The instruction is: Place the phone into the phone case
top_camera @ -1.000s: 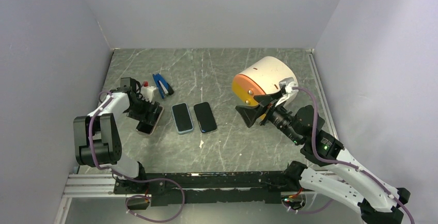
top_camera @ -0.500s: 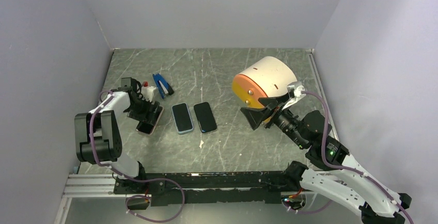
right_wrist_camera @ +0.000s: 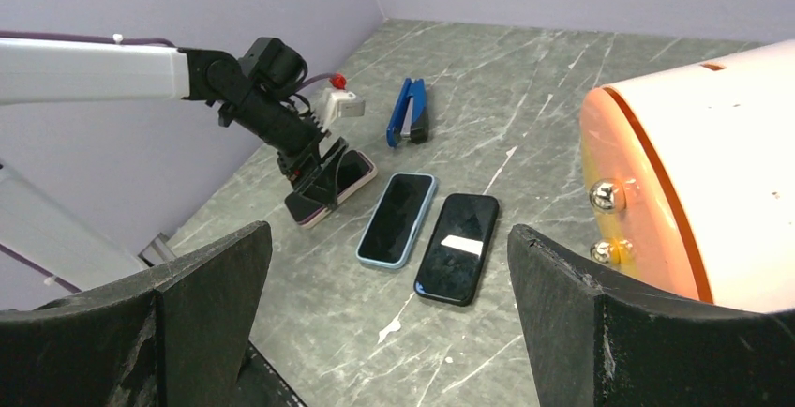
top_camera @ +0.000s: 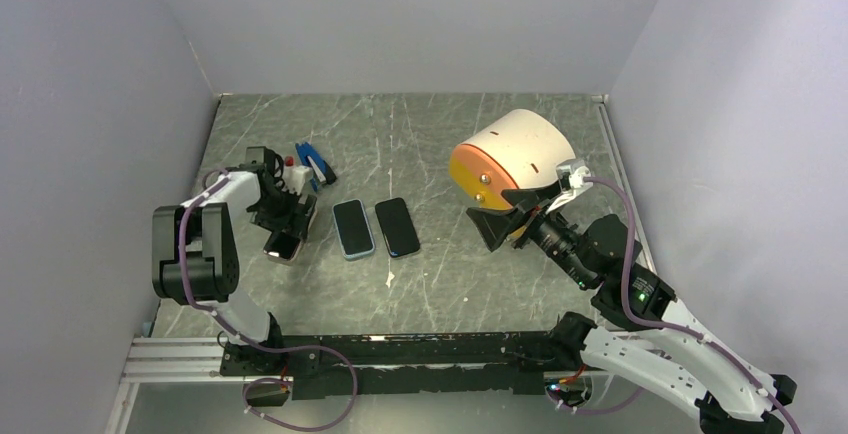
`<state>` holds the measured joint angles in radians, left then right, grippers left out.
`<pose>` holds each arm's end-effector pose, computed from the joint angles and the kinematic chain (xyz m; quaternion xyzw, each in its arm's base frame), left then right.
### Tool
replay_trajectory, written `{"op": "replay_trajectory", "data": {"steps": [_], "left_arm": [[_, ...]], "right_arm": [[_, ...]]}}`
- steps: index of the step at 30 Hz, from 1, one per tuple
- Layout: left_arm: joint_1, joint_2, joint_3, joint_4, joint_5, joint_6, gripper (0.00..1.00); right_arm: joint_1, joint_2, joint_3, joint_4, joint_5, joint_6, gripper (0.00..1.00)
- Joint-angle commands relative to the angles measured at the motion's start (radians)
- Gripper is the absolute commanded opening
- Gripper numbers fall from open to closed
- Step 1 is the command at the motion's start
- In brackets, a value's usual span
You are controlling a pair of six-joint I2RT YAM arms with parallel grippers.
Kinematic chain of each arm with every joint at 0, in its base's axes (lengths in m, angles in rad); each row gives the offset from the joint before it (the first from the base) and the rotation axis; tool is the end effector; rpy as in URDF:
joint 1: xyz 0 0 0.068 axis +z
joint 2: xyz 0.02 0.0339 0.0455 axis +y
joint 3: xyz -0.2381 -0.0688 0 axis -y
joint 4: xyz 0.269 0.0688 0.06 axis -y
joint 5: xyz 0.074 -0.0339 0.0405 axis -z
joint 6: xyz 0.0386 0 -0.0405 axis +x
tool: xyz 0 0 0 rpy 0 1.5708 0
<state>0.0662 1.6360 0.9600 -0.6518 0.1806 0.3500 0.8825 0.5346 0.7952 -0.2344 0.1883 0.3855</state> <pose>0.3096 0.0136 0.1209 0.1506 0.9771 -0.0626 0.1366 0.1145 0.1278 0.3650 -0.1056 0.6899 0.3696 0.6134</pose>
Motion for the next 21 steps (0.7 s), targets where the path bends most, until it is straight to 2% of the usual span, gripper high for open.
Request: {"op": "replay_trajectory", "data": {"steps": [1, 7, 13, 16, 21], "left_arm": [[-0.019, 0.044, 0.023, -0.001, 0.032, -0.018, 0.87], [-0.03, 0.042, 0.032, -0.018, 0.029, -0.035, 0.8], [-0.039, 0.032, 0.028, -0.029, 0.04, -0.051, 0.64], [-0.043, 0.006, 0.015, -0.026, 0.042, -0.072, 0.59], [-0.052, -0.045, -0.004, -0.002, 0.073, -0.111, 0.52]], "right_arm": [[0.002, -0.013, 0.005, 0.015, 0.039, 0.003, 0.99], [0.003, -0.009, 0.007, 0.015, 0.036, 0.009, 0.99], [0.003, 0.028, 0.024, -0.028, 0.081, 0.077, 0.99], [0.003, 0.05, 0.003, 0.019, 0.024, 0.105, 0.98], [0.003, 0.128, 0.013, 0.047, -0.069, 0.158, 0.9]]}}
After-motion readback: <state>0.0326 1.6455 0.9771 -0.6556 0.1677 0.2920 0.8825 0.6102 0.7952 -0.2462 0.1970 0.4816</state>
